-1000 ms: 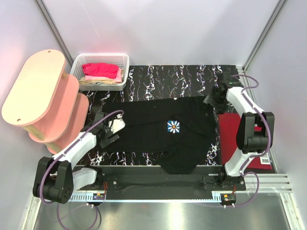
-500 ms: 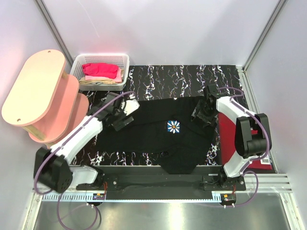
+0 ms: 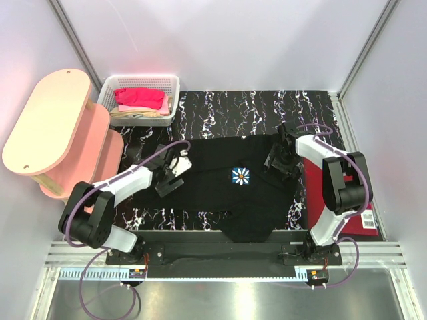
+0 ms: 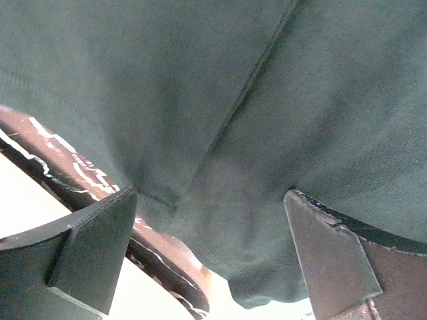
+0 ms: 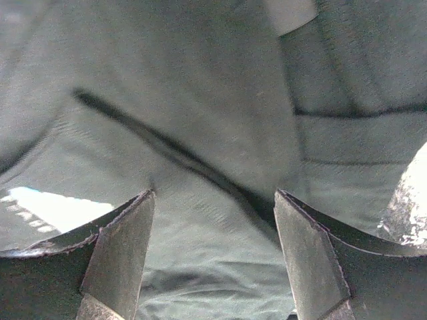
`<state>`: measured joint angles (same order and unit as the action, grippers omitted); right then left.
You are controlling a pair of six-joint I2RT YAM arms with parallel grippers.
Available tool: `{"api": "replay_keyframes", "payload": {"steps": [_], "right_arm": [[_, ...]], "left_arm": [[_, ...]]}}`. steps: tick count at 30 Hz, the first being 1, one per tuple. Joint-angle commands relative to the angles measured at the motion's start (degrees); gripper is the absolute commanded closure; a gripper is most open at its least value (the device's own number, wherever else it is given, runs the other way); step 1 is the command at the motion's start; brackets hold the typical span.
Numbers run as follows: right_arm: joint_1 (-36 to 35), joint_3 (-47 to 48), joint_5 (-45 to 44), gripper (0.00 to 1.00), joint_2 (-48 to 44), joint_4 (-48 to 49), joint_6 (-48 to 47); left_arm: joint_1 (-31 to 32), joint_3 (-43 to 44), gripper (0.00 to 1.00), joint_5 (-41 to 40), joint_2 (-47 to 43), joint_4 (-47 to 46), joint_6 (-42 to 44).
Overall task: Fold and stack the t-shirts
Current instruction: Fold the tshirt
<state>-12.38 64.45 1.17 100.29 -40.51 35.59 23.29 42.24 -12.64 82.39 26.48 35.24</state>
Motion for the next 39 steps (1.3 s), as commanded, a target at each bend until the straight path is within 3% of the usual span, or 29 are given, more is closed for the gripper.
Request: {"api": "replay_keyframes", "payload": {"steps": [1,7,17,23,28,32,36,39], "right_arm": [[0.3,-2.0,-3.5,0.21,1.4,1.2,-0.4],[3.9,-4.9,-2.1,0.21,0.2,3.0,-0.6],[5.1,-4.2,-2.3,0.21,-1.3,2.4,-2.6],[-1.2,4.3,-5.7,0.21,-10.2,-3.3,-2.8],[-3.7,5.8,-1.6,0.22,-14.2,-5.9,-0.4],[-9.0,0.4,2.6,0.22,-16.3,-4.5,2.9],[-22.6,-4.8,4.9,0.24,-17.2,-0.2,8.2],[-27.4,-7.1,5.0,0.25,-14.1,2.3,10.5]], "left_arm": [[-4.1,-4.3,0.01,-2.2,2.6,-6.9,3.1],[-10.1,-5.6,0.02,-1.2,2.6,-8.0,5.7],[-9.8,2.8,0.01,9.5,-10.4,12.1,1.2],[-7.7,5.4,0.01,11.4,-14.8,16.2,-0.6],[-7.8,10.2,0.01,4.3,-6.6,11.0,-3.1],[-8.2,16.4,0.01,-3.5,3.3,6.6,-5.2],[-9.3,20.4,0.02,-3.9,10.9,5.8,-5.7],[-10.1,22.7,0.03,-4.1,13.7,5.4,-5.0]]}}
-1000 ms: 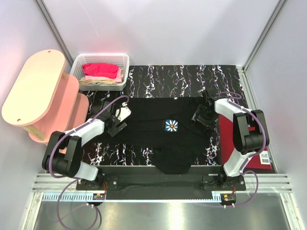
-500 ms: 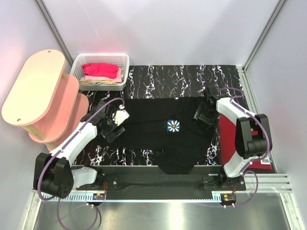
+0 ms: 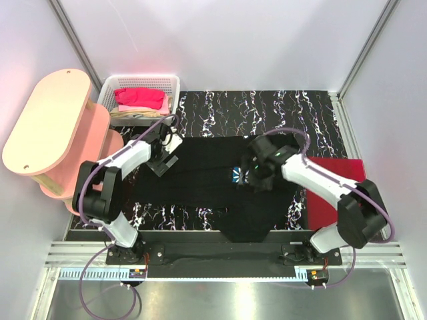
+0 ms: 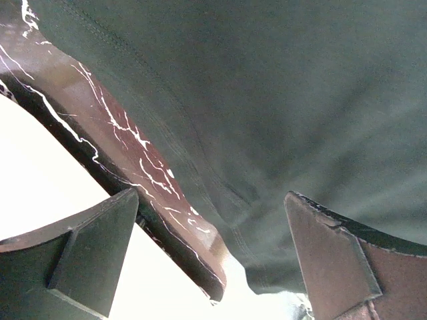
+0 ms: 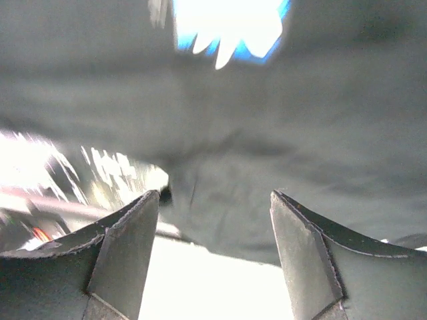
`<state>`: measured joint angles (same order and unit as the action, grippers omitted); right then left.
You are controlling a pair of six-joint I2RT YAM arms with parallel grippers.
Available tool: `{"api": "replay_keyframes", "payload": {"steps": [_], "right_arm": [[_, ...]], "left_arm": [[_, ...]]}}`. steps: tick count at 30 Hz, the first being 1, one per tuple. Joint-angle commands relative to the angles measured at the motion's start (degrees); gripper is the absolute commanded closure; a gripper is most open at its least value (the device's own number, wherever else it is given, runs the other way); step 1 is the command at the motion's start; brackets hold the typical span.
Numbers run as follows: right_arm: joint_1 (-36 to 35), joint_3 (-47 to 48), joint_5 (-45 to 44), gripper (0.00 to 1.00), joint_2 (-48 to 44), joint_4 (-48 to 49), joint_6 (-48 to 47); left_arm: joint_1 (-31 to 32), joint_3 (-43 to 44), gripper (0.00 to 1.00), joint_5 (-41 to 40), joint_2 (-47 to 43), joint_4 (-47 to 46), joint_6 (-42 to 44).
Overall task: Fold and stack the t-shirts
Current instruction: Fold the tshirt
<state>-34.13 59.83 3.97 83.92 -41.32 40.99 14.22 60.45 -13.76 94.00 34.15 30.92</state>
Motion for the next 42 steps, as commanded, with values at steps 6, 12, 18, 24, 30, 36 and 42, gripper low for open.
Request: {"api": "replay_keyframes", "payload": {"steps": [6,12,18,24,30,36,42], "right_arm": [[-8.6,-3.2,2.1,0.27,9.7,7.2,6.0],[-8.7,-3.6,2.3,0.27,14.5,8.4,4.8],[-10.3,-6.4,3.9,0.28,13.8,8.0,4.9],[-10.5,-9.1,3.9,0.28,11.3,7.7,5.5],[-10.6,-8.9,3.7,0.28,12.1,7.9,4.7],[-10.5,-8.9,3.4,0.28,12.3,8.2,5.0],[-10.5,-9.4,3.0,0.28,12.1,8.2,5.1]], "left_arm": [[-3.1,8.6,0.1,-3.6,5.9,-2.9,0.5],[-3.3,8.8,0.73,-3.5,6.8,-3.1,1.3],[-3.6,8.8,0.76,-5.8,8.1,-6.1,1.7],[-3.6,7.2,0.67,-4.2,7.7,-4.5,0.0],[-3.8,2.7,0.24,-2.4,4.1,-3.2,-0.8],[-3.8,2.4,0.35,1.2,2.7,0.7,-3.2],[-3.8,1.5,0.57,3.3,2.4,2.6,-4.5]]}}
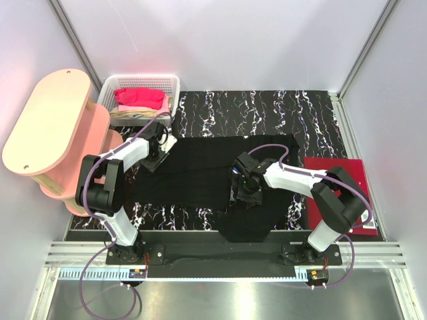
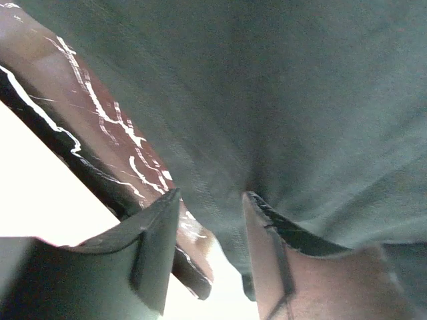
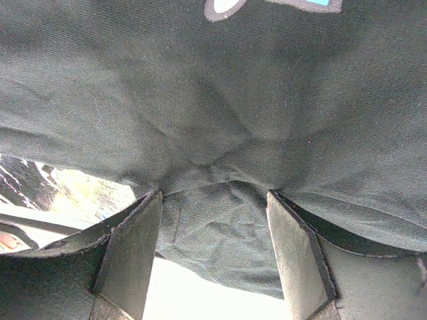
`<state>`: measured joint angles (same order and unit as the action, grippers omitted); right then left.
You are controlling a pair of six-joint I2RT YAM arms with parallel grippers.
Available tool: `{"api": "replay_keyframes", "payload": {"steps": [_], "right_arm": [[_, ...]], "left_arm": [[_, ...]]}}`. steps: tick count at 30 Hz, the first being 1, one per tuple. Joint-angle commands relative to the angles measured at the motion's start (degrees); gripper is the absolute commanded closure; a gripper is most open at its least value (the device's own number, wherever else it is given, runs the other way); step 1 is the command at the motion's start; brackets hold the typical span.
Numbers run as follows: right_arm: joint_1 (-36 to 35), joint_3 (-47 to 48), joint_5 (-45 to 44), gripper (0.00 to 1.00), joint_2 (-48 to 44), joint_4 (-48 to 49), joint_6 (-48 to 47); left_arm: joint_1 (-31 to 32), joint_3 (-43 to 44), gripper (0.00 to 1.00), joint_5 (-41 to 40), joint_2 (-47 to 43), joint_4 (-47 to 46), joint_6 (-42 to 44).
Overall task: Fold and stack the t-shirts
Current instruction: Fold the tshirt
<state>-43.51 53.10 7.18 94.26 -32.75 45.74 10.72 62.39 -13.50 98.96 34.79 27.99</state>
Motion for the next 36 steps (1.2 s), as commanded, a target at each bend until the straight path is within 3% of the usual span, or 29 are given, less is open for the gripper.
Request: {"api": "replay_keyframes", "payload": {"steps": [1,5,6,10,15,19,20,23,36], "right_arm": [[-1.1,-2.6,-0.2,0.28,2.0,-0.5,0.4],[-1.2,-2.3,-0.1,0.29,1.8,-0.4,0.3],[-1.2,-2.3,-0.2,0.29,1.8,-0.5,0.3],[-1.1,-2.6,-0.2,0.29,1.3,-0.4,0.3],[-1.1,-2.7,-0.2,0.3,1.2,-0.4,0.4],[-1.2,-2.8,-0.5,0.31,1.1,-0.4,0.5],[-1.2,-2.8,-0.6,0.31,1.2,-0.3,0.4],[-1.2,-2.9,-0.7,0.3,1.3,-0.3,0.7],[-1.1,-3.7,-0.5,0.33,0.7,0.0,0.8]], "left_arm": [[-0.3,-0.6,0.59,3.2,-2.9,2.0,-1.7],[-0.3,-1.0,0.58,3.4,-2.8,2.4,-1.7],[-0.3,-1.1,0.48,3.5,-2.7,2.6,-1.8],[-0.3,-1.0,0.36,4.0,-2.3,3.0,-2.3],[-0.4,-0.5,0.3,4.5,-0.4,3.4,-2.8],[-0.3,0.0,0.65,5.0,0.8,3.4,-2.9],[-0.3,0.4,0.82,5.0,1.0,3.4,-2.9],[-0.5,1.2,0.98,5.0,1.0,3.4,-3.2],[-2.2,2.6,1.0,6.5,2.6,3.6,-3.6]]}}
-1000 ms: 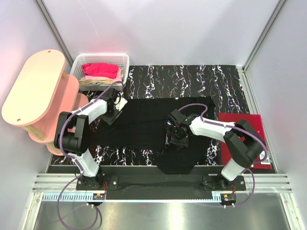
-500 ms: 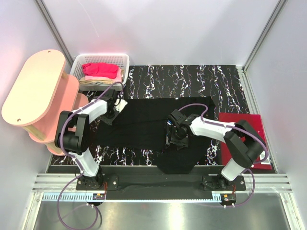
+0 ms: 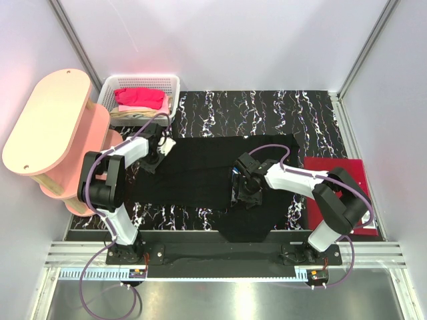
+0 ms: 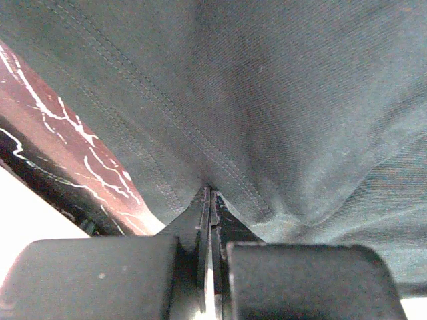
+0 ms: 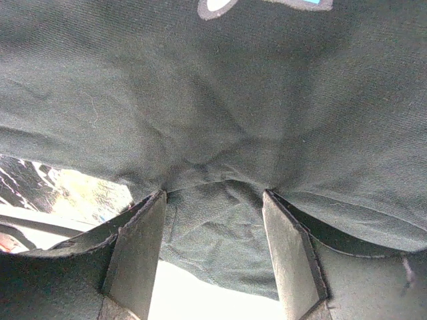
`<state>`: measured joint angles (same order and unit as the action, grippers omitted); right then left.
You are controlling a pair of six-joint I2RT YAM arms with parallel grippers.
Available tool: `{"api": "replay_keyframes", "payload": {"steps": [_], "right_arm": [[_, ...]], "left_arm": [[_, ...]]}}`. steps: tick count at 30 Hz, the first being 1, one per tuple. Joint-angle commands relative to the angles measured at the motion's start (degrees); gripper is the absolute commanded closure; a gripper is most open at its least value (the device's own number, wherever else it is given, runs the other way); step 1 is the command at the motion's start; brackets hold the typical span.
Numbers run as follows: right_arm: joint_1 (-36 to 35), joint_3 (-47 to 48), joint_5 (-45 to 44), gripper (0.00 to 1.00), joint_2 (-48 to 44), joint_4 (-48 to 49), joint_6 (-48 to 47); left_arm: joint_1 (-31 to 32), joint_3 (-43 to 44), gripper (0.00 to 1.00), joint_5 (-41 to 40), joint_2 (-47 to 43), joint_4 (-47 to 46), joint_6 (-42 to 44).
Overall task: Fold and stack the t-shirts
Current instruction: Fold the tshirt
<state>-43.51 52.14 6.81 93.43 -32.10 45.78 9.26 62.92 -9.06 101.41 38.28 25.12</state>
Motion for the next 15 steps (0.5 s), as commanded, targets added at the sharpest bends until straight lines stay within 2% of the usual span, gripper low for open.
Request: {"api": "replay_keyframes", "payload": {"steps": [1,9,10,11,13,14,15], "right_arm": [[-1.2,-2.8,-0.2,0.33,1.4,-0.7,0.8],[-1.2,-3.9,0.1,0.33,1.2,0.3,1.1],[-1.1,-4.0,0.0,0.33,1.1,0.4,1.1],[-1.1,-4.1,0.0,0.33,1.1,0.5,1.2],[-1.1,-4.1,0.0,0.33,1.3,0.5,1.2],[-1.2,-4.0,0.1,0.33,1.3,0.5,1.2],[-1.2,-3.9,0.1,0.33,1.4,0.6,1.2]], "left_arm": [[-0.9,2.2,1.0,2.1,-0.2,0.1,-0.9],[-3.9,6.3,1.0,2.6,-0.7,1.6,-1.0],[-3.9,6.9,0.97,2.9,-0.9,2.8,-1.4],[-3.9,6.8,0.69,4.3,-1.7,3.3,-1.7],[-3.8,5.7,0.36,5.6,-3.0,4.1,-2.6],[-3.7,5.2,0.25,6.9,-4.2,4.4,-3.1],[-3.7,4.7,0.24,7.7,-4.8,4.9,-3.1]]}}
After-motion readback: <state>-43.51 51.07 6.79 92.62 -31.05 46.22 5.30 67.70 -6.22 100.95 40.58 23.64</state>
